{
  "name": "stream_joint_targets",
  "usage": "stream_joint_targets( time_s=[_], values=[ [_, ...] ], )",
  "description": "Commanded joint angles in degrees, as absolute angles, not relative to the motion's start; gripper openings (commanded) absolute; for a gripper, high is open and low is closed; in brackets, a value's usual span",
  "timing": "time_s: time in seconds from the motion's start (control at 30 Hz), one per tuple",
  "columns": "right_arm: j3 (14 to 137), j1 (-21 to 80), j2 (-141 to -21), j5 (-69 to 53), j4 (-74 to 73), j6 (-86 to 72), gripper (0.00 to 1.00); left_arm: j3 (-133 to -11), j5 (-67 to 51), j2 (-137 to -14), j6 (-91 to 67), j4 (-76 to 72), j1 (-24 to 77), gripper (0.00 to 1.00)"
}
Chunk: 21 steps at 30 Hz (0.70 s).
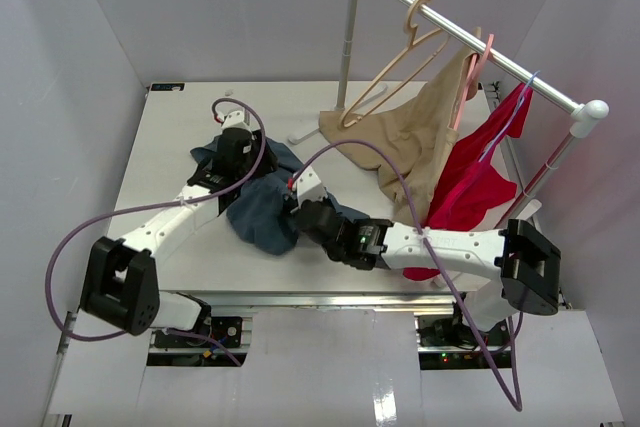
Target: Place the t-shirt on the hanger
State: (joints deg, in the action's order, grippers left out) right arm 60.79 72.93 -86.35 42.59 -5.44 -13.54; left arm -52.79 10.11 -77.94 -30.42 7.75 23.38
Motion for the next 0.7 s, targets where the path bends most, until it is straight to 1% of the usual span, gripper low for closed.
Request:
stream_joint_targets(
  time_s=[0.0,0.13,0.2,0.3,0.33,0.4,0.47,0.57,0.67],
  values=[
    [66.0,67.2,-86.7,33.4,-2.7,-8.7,0.08,-54.2,14.3,-76.5,-28.1,13.5,23.2,0.65],
    [71.3,64.8,-87.9,30.5,-3.2,-6.7,0.08,-53.8,15.0,-69.4,-26.9,17.7,24.1,0.65],
    [73.8,63.3,-88.5,29.0,-4.0,-6.3,0.08,-52.9,14.6,-63.6,-27.1,18.8,25.7,0.65],
    [77.0,62.3,-89.7,28.2,-6.1,-5.5,0.08,-50.8,12.9,-58.0,-28.3,20.6,27.9,0.59],
    [78.2,62.0,-90.0,28.0,-6.4,-5.4,0.08,-48.9,11.1,-55.9,-28.5,20.7,28.4,0.59],
    [79.1,61.9,-90.3,27.5,-6.7,-5.4,0.08,-46.6,9.3,-54.5,-29.6,20.6,30.0,0.59],
    [79.8,61.9,-90.8,27.2,-6.9,-5.6,0.08,-43.6,9.9,-53.9,-31.0,20.3,32.7,0.59],
    [80.0,61.9,-91.0,27.6,-7.2,-6.4,0.08,-39.4,16.2,-53.8,-33.4,20.6,36.0,0.59],
    [78.6,61.9,-90.2,27.4,-6.3,-7.3,0.08,-35.9,16.9,-53.8,-35.4,19.6,37.9,0.59]
  ],
)
